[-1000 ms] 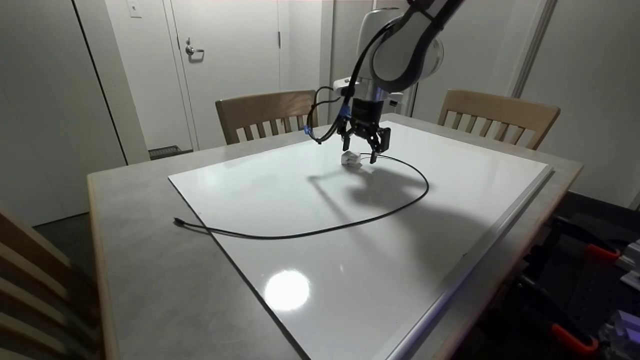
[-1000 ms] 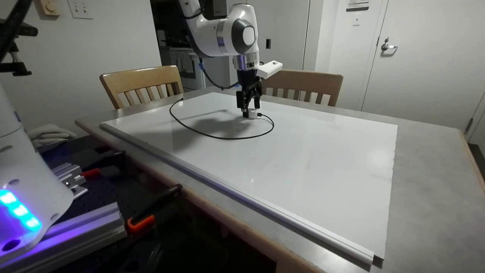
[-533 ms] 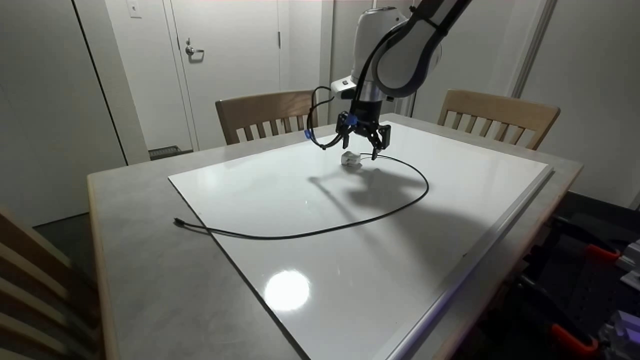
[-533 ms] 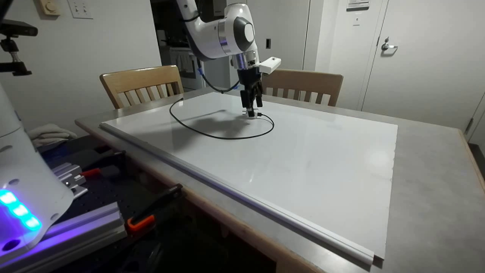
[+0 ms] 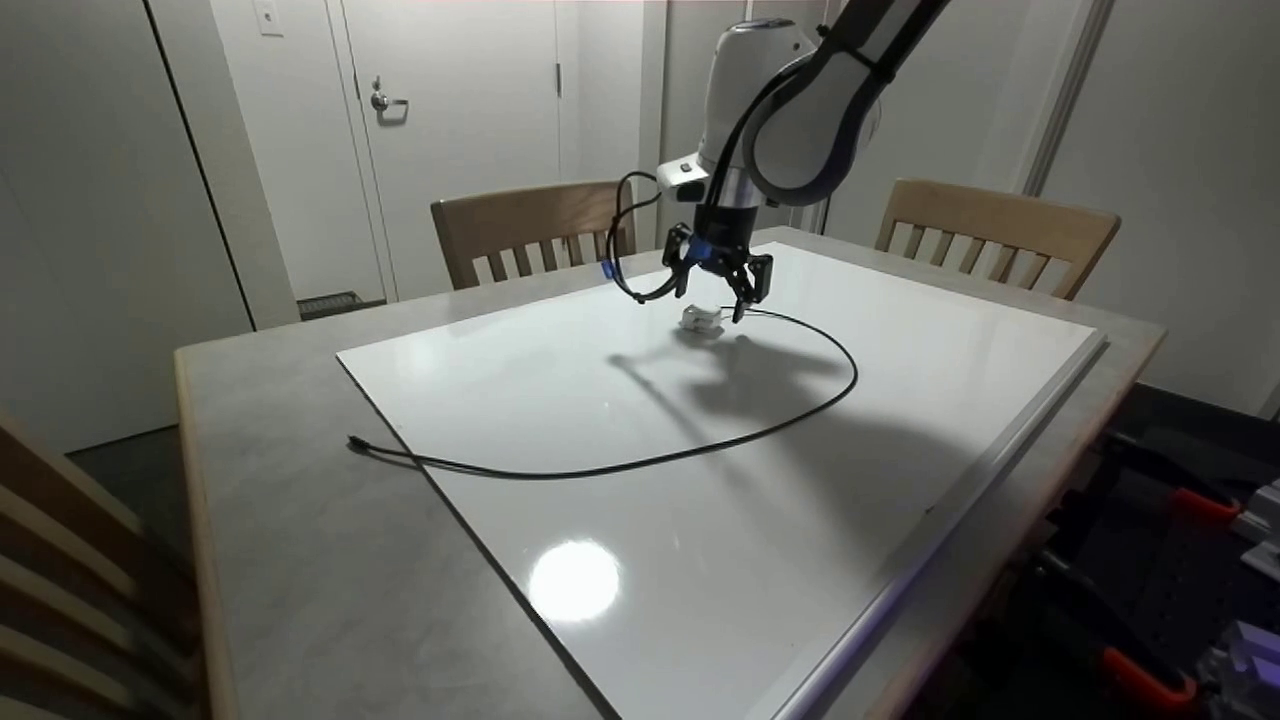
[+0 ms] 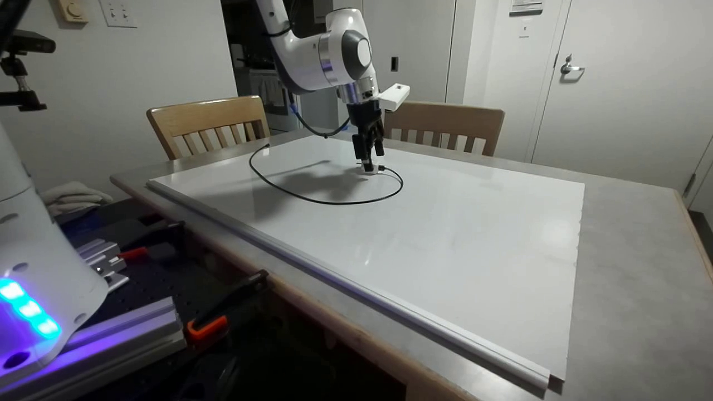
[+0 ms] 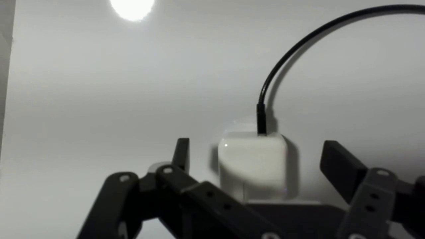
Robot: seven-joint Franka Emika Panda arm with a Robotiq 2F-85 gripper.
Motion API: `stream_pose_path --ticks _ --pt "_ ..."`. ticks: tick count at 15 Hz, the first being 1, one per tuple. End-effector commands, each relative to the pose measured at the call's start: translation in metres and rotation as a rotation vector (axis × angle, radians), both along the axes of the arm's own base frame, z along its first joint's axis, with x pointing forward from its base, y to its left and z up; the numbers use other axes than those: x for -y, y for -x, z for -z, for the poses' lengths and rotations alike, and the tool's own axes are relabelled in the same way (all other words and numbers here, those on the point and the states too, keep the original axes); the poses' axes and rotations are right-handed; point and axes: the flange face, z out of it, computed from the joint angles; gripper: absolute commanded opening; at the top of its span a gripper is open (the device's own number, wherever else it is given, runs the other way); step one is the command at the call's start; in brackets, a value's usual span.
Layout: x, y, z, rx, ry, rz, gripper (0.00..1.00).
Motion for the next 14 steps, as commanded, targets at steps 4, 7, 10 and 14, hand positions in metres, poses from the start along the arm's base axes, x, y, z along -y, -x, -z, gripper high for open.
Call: stream_pose_path --ticks 4,7,10,14 --pt "-0.003 0.006 0.010 0.034 -0.014 0.002 1.00" --pt "-0.002 0.007 0.009 0.039 -0.021 0.023 0.66" --pt "-0.001 0.007 0.011 0.043 -0.028 0.044 0.45" --pt "0.016 0.002 0.008 0.087 -0.020 0.142 0.28"
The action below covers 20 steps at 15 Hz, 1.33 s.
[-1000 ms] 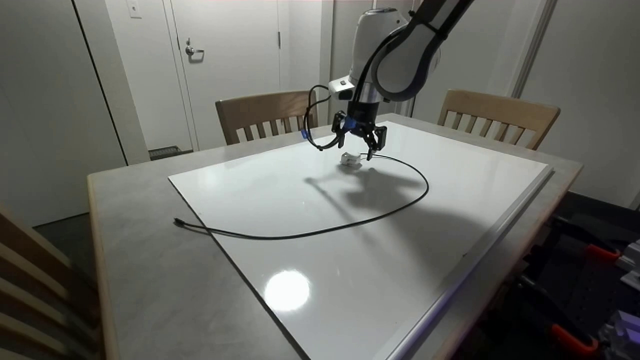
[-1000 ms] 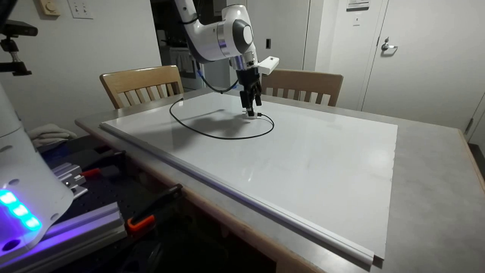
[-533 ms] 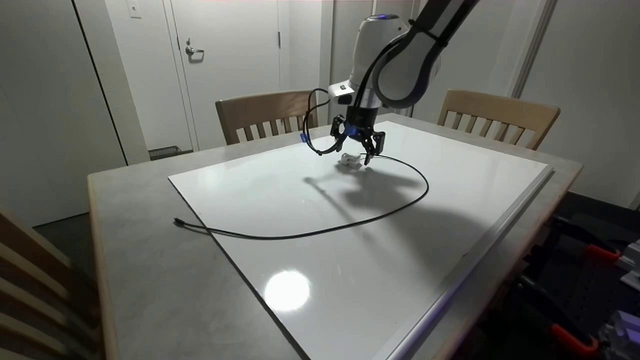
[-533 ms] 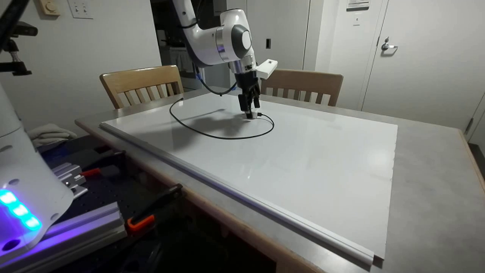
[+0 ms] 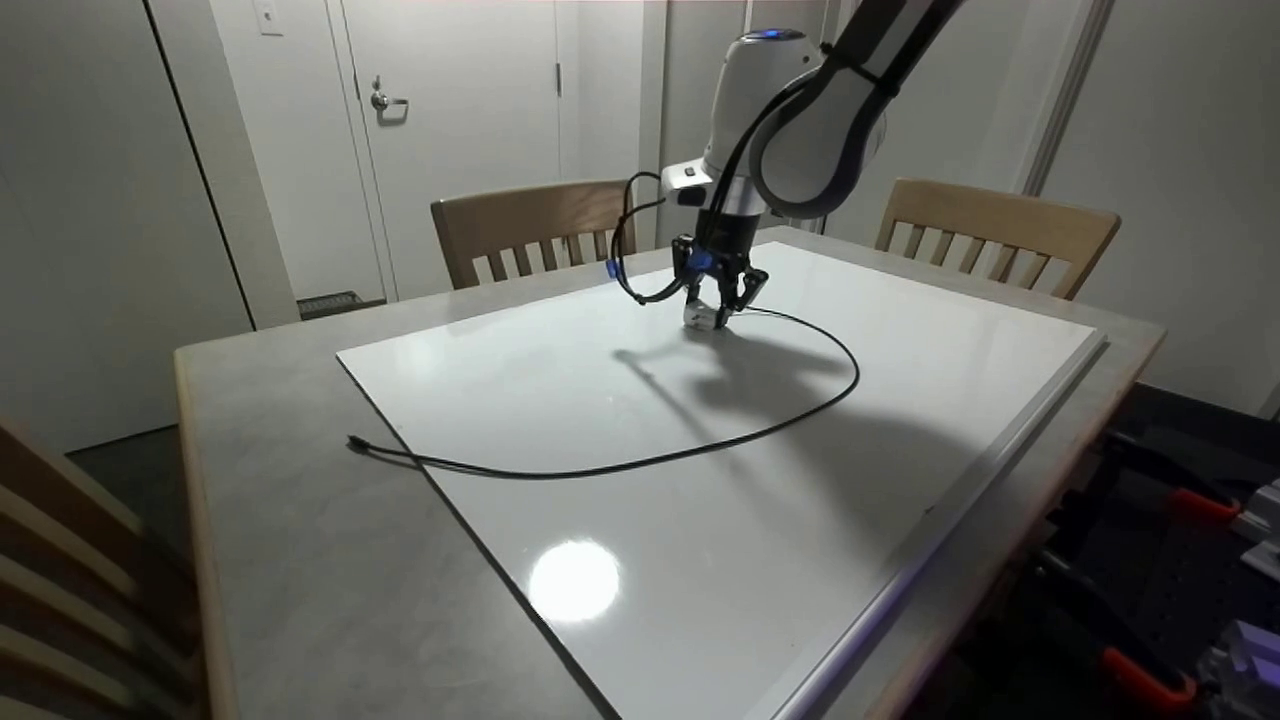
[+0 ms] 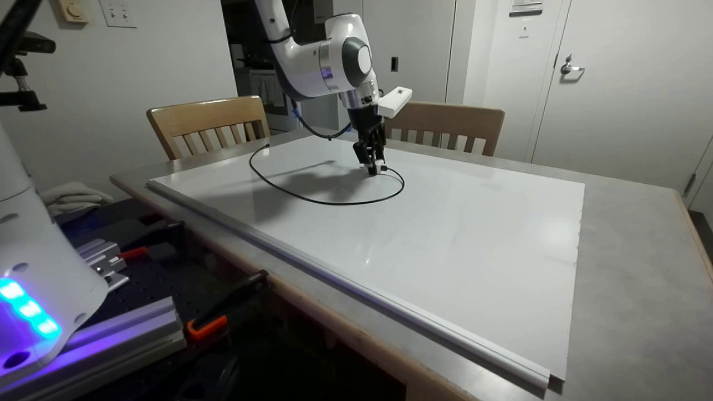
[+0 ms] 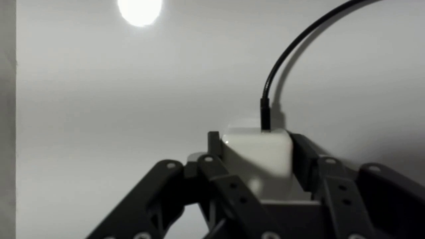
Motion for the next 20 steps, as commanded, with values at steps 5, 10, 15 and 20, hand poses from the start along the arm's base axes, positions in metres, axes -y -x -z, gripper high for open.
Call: stream_pose_path --ticks 5,10,15,20 --pt "0.039 -0.003 0.004 0.050 0.007 0.299 0.28" --pt "0.045 -0.001 0.001 0.064 -0.019 0.457 0.53" --pt "0.047 -0.002 0.001 0.067 -0.010 0.523 0.53" --pt "0.047 -0.002 0.001 0.067 -0.010 0.523 0.53"
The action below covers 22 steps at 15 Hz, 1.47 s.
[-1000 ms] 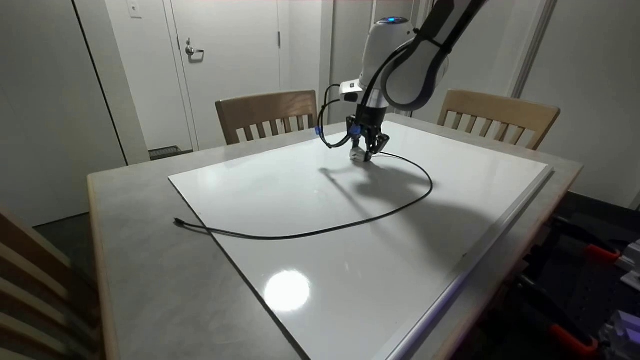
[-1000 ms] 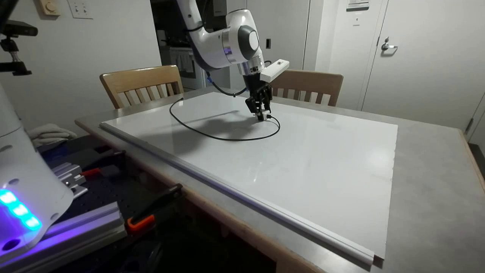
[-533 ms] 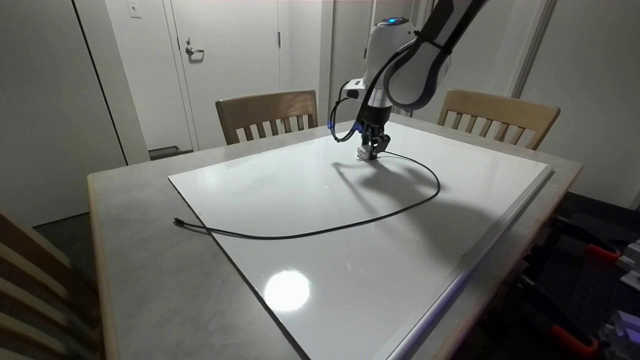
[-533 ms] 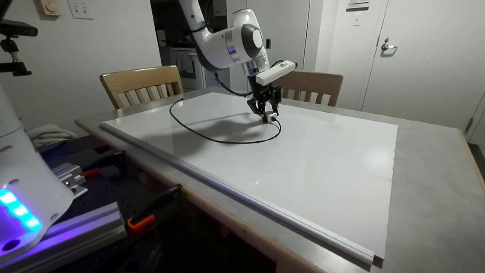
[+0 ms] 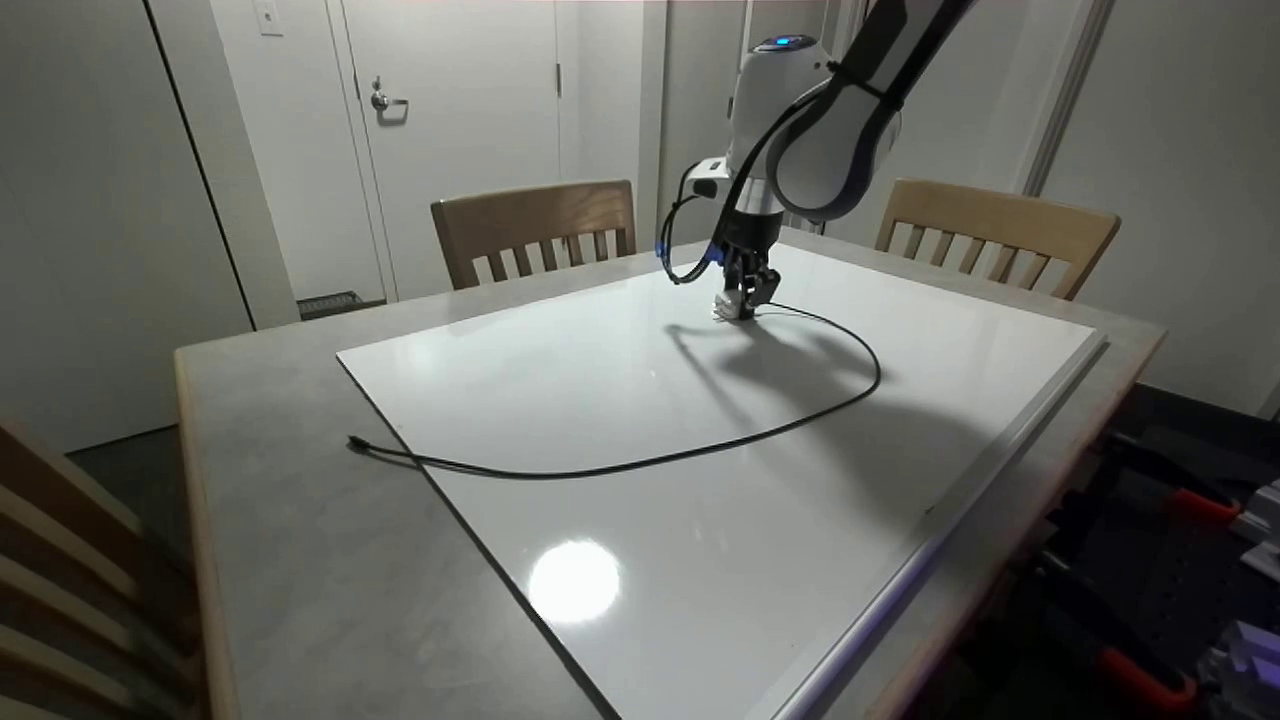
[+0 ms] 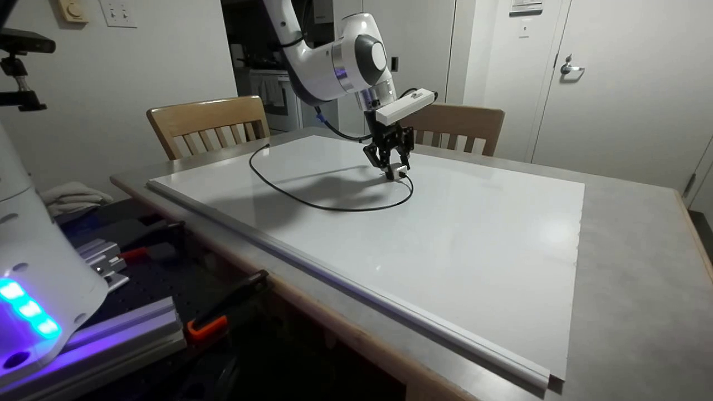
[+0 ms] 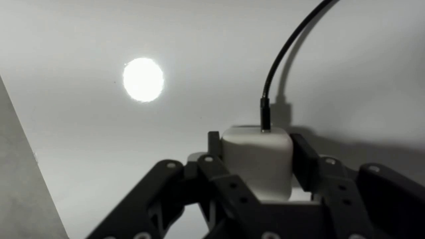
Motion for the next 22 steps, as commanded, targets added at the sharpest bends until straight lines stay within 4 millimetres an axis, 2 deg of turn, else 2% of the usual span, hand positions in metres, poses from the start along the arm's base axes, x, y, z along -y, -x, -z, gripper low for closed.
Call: stream_pose_path --ticks 1,2,3,8,14,15,16,19,20,22 --pt "0.000 0.000 -0.001 -0.001 0.000 0.000 0.53" --pt "0.000 0.000 -0.001 -0.001 0.000 0.000 0.53" --pt "0.000 0.000 -0.001 -0.001 0.000 0.000 0.28" --pt "0.036 0.011 -0.001 0.014 -0.044 0.141 0.28" --pt "0.098 0.035 -0.002 0.062 -0.020 0.374 0.28" --pt "0.083 0.018 0.001 0.050 -0.030 0.321 0.28" --pt "0.089 0.020 0.001 0.052 -0.026 0.334 0.53" --pt "0.087 0.019 0.001 0.052 -0.029 0.331 0.53" --pt "0.086 0.018 0.001 0.052 -0.029 0.330 0.28" --pt "0.090 0.016 0.003 0.055 -0.045 0.353 0.28"
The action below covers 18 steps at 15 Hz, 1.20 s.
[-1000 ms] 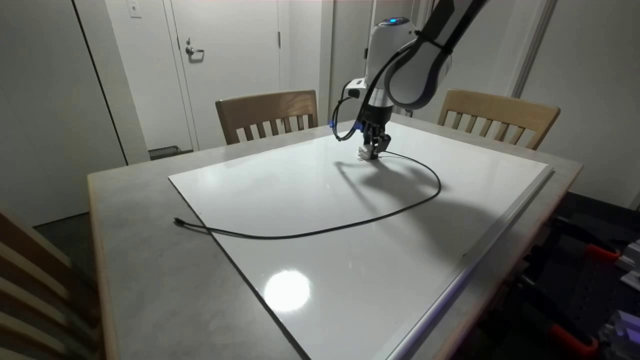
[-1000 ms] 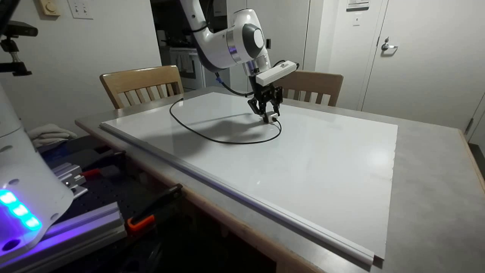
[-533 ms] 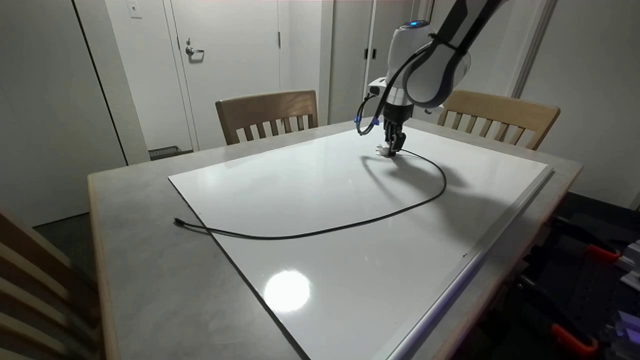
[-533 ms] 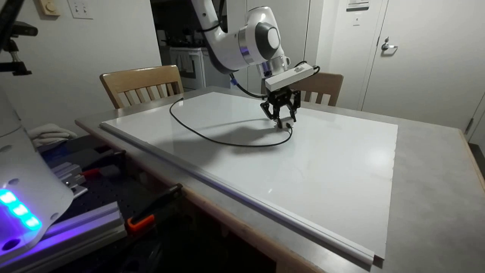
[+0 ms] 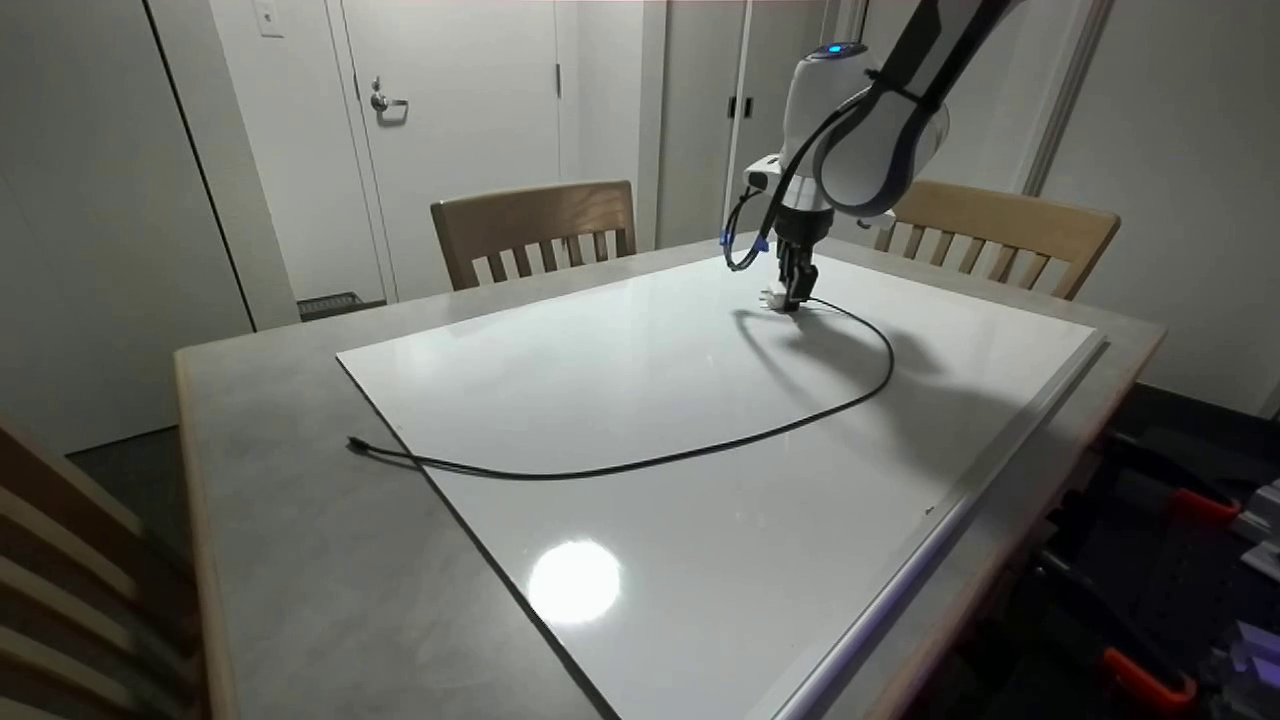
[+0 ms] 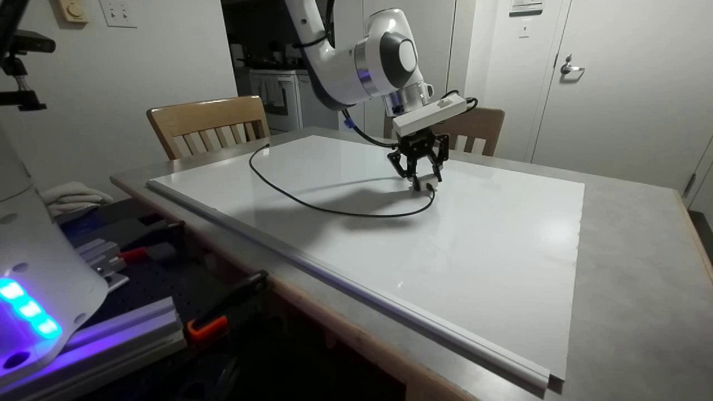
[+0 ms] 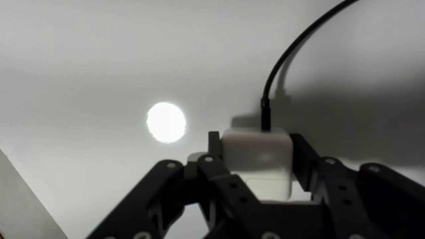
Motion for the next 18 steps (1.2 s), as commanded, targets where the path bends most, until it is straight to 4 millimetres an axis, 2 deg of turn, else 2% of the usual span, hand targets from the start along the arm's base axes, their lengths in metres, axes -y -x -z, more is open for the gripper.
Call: stream_pose_path --ticks 1,5,7,13,14,17,18 --pt "0.007 -0.002 0.002 0.006 -0.020 0.037 0.28" --pt "0.021 0.003 0.000 0.037 -0.061 0.119 0.28" --pt "0.035 0.007 -0.001 0.057 -0.081 0.187 0.28" --pt "0.096 0.030 -0.003 0.099 -0.100 0.526 0.28" --pt "0.082 0.020 -0.002 0.088 -0.089 0.439 0.53" --pt "0.098 0.027 -0.002 0.099 -0.091 0.507 0.53" --pt "0.098 0.026 -0.002 0.101 -0.092 0.511 0.28"
